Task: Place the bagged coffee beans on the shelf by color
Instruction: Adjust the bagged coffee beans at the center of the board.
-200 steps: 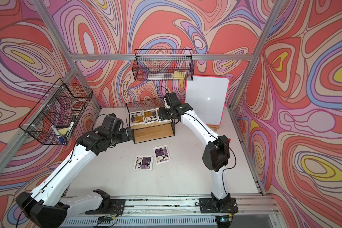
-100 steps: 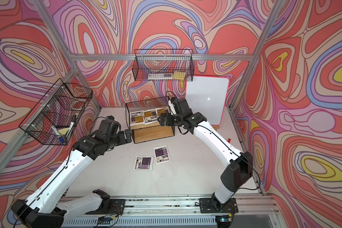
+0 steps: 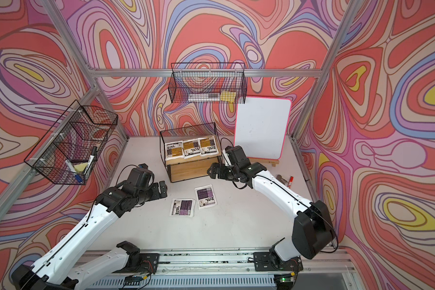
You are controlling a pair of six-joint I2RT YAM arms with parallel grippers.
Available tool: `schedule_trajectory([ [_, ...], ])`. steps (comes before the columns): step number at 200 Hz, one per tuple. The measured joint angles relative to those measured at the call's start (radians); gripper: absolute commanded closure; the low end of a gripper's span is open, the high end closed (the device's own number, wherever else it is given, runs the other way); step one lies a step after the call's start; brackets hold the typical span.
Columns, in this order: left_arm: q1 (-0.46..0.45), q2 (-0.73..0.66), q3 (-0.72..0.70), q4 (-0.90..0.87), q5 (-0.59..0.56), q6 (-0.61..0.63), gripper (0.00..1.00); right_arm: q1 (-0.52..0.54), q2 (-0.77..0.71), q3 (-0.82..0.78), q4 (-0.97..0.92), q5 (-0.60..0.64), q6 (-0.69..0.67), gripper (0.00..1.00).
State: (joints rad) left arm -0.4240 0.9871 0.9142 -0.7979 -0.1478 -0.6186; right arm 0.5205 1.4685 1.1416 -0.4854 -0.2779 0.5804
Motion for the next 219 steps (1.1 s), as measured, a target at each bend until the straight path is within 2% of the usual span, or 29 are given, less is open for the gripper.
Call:
schedule_trajectory([
  [45, -0.014, 0.016, -0.105, 0.034, 0.026, -0.071, 0.01, -0.008, -0.014, -0.207, 0.147, -0.135, 0.089, 0.02],
  [75, -0.040, 0.063, -0.132, 0.063, 0.043, -0.115, 0.01, 0.010, -0.014, -0.290, 0.210, -0.185, 0.133, 0.02],
  [124, -0.068, 0.117, -0.170, 0.126, 0.069, -0.142, 0.01, 0.102, -0.014, -0.370, 0.313, -0.192, 0.200, 0.02],
  [170, -0.089, 0.154, -0.193, 0.220, 0.090, -0.137, 0.01, 0.116, -0.016, -0.453, 0.367, -0.187, 0.269, 0.03],
  [219, -0.097, 0.154, -0.204, 0.268, 0.093, -0.123, 0.01, 0.213, -0.005, -0.462, 0.425, -0.189, 0.341, 0.03],
])
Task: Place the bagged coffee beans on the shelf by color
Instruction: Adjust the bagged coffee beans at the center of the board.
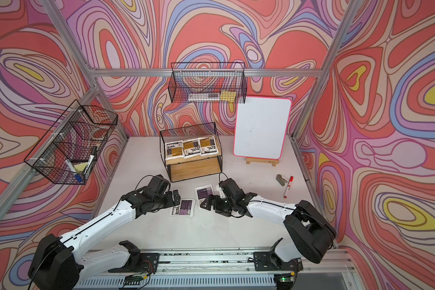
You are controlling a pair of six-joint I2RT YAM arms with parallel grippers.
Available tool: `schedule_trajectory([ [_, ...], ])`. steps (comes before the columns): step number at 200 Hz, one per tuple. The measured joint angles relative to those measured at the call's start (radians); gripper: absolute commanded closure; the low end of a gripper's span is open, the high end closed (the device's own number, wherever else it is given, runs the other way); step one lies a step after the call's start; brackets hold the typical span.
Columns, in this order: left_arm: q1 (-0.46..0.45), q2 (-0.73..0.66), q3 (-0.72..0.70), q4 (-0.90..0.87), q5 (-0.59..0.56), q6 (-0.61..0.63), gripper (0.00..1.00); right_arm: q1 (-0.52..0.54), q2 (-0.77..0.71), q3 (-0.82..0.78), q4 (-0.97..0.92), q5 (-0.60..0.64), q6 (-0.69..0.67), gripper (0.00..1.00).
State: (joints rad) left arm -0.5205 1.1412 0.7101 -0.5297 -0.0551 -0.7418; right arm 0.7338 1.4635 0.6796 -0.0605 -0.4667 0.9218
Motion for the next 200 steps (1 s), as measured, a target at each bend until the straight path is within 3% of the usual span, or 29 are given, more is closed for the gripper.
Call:
schedule_trajectory([
  [76, -0.002, 0.021, 0.015, 0.014, 0.000, 0.039, 0.01, 0.029, 0.169, 0.024, 0.180, 0.024, 0.104, 0.04],
  [200, -0.014, 0.082, 0.048, 0.040, -0.008, 0.074, 0.01, -0.028, 0.299, 0.155, 0.267, 0.366, 0.269, 0.04],
])
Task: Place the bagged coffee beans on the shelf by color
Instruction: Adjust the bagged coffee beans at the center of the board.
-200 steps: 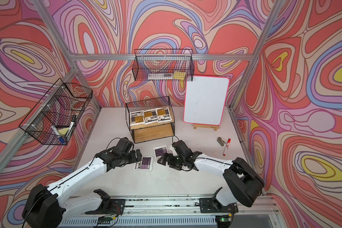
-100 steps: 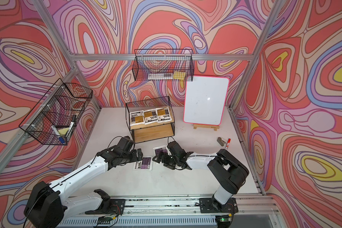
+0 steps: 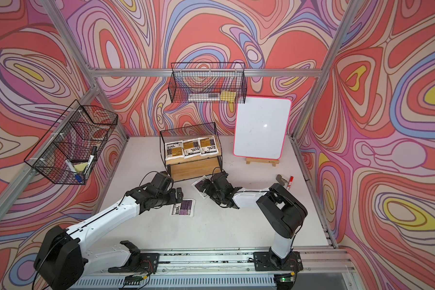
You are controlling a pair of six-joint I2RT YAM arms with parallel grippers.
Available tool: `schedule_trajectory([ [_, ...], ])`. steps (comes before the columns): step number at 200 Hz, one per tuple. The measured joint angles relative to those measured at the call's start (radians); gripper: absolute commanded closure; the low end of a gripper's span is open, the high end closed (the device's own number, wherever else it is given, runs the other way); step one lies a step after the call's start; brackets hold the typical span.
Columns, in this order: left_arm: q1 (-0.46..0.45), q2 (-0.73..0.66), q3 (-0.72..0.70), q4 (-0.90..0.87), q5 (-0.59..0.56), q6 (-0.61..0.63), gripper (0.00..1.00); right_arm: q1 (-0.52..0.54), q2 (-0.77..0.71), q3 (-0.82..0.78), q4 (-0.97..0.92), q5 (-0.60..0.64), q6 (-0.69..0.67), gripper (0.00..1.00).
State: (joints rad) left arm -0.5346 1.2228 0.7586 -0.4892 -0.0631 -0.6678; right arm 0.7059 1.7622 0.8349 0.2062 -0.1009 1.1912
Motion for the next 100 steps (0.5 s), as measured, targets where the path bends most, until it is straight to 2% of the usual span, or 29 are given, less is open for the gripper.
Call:
schedule_trajectory([
  [67, -0.021, 0.071, 0.025, 0.025, -0.015, 0.013, 0.01, -0.045, 0.000, -0.031, 0.060, 0.031, 0.045, 0.07],
  [78, -0.023, 0.076, 0.032, 0.028, -0.016, 0.014, 0.01, -0.045, 0.001, -0.045, 0.089, 0.029, 0.059, 0.10],
  [100, -0.023, 0.084, 0.041, 0.035, -0.018, 0.014, 0.01, -0.046, 0.017, -0.069, 0.162, 0.014, 0.089, 0.20],
])
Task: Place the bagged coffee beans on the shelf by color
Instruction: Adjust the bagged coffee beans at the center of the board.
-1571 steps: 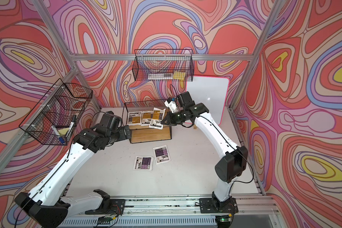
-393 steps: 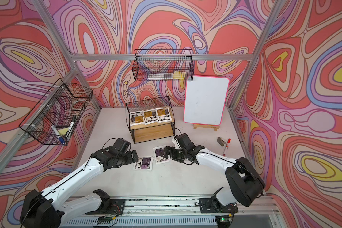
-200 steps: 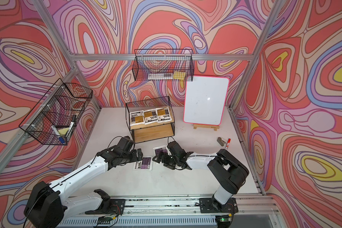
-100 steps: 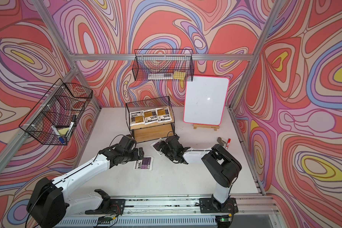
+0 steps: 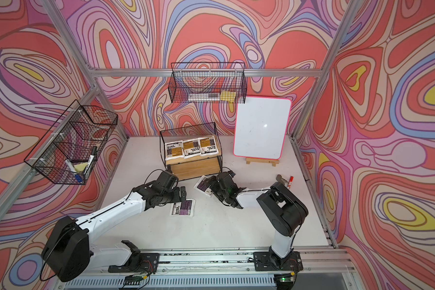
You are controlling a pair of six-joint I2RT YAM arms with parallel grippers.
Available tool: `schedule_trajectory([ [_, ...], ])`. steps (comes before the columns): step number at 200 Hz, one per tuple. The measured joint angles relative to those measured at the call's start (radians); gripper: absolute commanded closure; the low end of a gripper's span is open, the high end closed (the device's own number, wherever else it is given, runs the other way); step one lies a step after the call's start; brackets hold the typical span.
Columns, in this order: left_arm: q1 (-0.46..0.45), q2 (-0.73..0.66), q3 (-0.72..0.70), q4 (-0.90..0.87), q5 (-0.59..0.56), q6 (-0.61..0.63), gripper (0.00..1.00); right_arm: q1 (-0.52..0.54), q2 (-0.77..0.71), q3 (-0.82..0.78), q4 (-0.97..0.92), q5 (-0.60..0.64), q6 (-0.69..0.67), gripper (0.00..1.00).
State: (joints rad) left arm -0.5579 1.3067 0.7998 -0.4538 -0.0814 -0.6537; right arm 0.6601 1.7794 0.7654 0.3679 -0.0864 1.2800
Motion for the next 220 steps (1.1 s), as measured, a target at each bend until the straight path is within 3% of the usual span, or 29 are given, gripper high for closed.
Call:
schedule_trajectory([
  [90, -0.006, 0.034, 0.008, 0.011, 0.001, 0.007, 0.01, 0.000, 0.010, -0.066, 0.085, -0.033, 0.048, 0.52],
  [168, -0.012, 0.051, 0.024, 0.016, 0.003, 0.011, 0.01, -0.005, 0.020, -0.086, 0.061, -0.070, 0.042, 0.96],
  [220, -0.015, 0.074, 0.041, 0.018, 0.008, 0.024, 0.01, -0.032, -0.014, -0.090, -0.027, -0.150, -0.034, 1.00],
])
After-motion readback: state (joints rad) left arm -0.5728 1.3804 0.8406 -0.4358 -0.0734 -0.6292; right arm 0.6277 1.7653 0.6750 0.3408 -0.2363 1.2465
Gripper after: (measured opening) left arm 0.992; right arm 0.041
